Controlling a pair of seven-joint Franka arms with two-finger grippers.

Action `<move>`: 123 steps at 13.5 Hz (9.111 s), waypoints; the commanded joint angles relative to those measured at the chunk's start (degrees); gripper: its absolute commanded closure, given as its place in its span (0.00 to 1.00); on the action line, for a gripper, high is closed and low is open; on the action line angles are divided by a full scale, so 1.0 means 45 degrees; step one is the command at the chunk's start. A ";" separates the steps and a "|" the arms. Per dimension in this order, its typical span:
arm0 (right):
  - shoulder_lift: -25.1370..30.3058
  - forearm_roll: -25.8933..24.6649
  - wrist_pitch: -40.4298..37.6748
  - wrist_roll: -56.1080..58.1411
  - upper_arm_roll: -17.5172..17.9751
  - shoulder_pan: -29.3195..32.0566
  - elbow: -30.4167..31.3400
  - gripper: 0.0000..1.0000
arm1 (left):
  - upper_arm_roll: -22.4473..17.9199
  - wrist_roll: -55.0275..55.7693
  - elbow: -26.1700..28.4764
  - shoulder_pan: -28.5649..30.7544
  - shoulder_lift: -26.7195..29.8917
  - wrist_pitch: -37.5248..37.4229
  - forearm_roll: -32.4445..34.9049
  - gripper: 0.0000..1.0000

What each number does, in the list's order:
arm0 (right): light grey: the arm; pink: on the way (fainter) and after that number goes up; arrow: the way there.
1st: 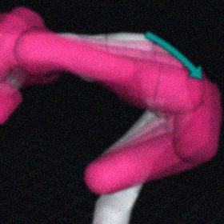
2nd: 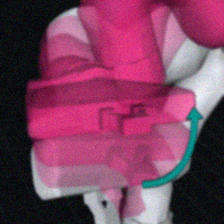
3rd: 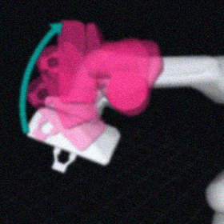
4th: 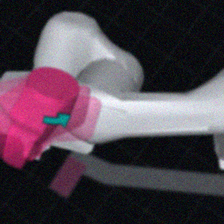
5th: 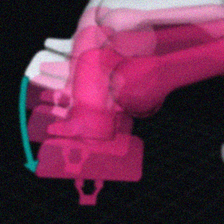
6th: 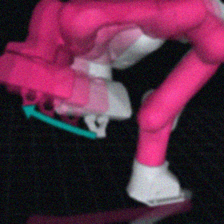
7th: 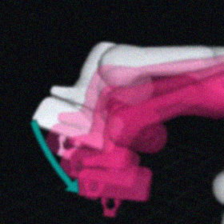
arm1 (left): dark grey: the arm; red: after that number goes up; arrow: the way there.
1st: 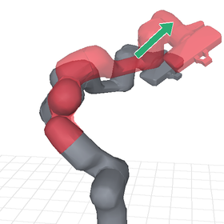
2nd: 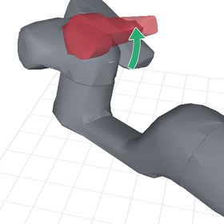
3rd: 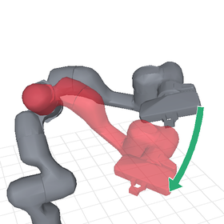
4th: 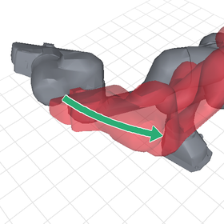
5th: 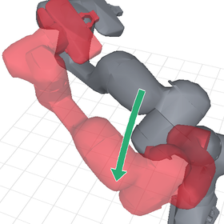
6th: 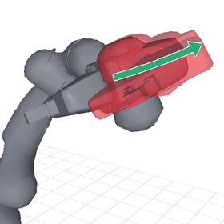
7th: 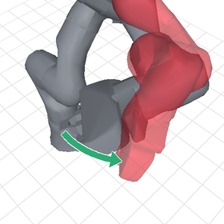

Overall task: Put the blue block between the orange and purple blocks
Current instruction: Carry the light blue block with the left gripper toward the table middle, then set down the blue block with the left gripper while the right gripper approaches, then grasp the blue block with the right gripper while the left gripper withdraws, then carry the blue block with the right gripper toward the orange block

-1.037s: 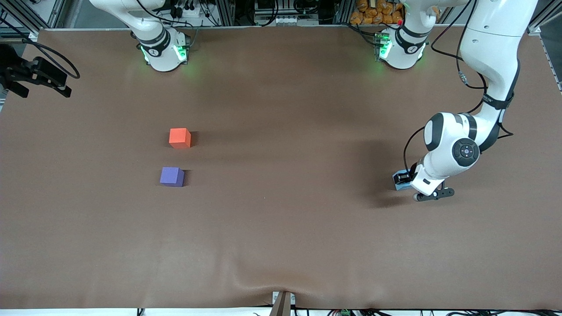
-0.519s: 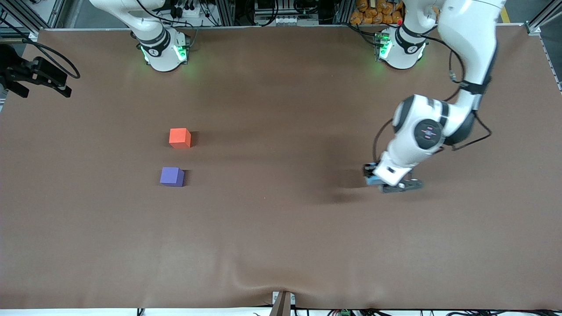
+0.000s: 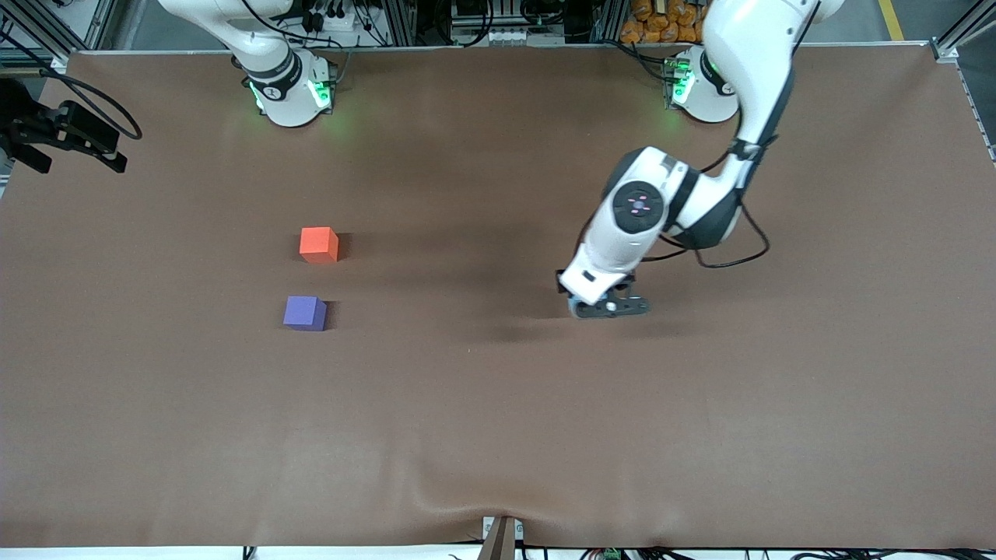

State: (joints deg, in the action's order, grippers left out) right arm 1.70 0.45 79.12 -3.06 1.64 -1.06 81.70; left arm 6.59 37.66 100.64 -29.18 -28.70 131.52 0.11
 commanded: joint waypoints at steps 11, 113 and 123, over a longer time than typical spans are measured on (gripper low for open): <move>-0.0124 -0.0101 -0.0161 0.0054 0.0143 0.0217 -0.0246 0.00 | -0.0137 0.1065 -0.5389 -0.2381 -0.3581 -0.0418 0.0036 0.61; -0.2254 -0.0276 0.9932 -0.4286 0.1002 -0.2050 0.9125 0.72 | 0.0528 -0.6727 -0.2013 0.6603 0.7023 -0.8387 0.0582 0.00; -0.2467 -0.0276 1.1888 -0.3425 0.0944 -0.1795 1.0418 0.71 | 0.0548 -0.6786 -0.1818 0.6681 0.7062 -0.8426 0.0640 0.00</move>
State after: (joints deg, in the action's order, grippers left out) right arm -11.44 -1.46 131.04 -21.36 5.37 -10.32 126.15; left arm 8.82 6.68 92.17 0.67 3.09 93.45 1.99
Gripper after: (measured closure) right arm 0.449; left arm 0.000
